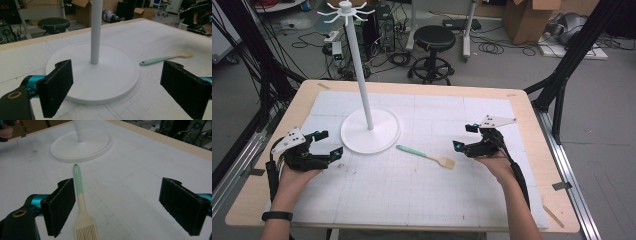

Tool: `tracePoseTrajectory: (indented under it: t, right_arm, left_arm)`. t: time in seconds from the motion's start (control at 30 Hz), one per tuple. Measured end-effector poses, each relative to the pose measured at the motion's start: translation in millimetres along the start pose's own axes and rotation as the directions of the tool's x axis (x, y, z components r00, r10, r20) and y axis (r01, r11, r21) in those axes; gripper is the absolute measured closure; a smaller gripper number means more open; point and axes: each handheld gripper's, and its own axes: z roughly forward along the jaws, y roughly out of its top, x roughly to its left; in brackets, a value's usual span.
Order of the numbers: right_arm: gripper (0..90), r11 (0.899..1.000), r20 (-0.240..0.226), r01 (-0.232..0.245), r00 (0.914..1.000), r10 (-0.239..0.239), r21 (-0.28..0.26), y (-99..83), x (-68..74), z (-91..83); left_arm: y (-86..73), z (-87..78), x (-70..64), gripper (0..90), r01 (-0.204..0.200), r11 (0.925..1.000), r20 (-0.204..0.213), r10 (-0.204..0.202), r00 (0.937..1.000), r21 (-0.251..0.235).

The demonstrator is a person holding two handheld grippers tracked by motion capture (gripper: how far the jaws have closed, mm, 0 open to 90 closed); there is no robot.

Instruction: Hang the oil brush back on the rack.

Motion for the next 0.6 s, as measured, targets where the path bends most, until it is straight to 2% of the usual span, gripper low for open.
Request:
tracePoseTrajectory:
  t: [0.2, 0.6]
  right_arm:
    - [13.1, 0.998, -0.032, 0.012, 0.9994, -0.01, 0.059, -0.6, 6.1, 22.8]
    - [15.9, 0.987, -0.097, 0.081, 0.993, -0.068, 0.14, 3.8, 24.3, 65.3]
  left_arm:
    - [0.3, 1.5, -1.6, 11.9, -0.004, 1.0, 0.013, 0.004, 0.9999, 0.004]
    - [0.1, 2.1, -1.9, 11.9, -0.007, 0.9999, 0.023, 0.007, 0.9997, 0.008]
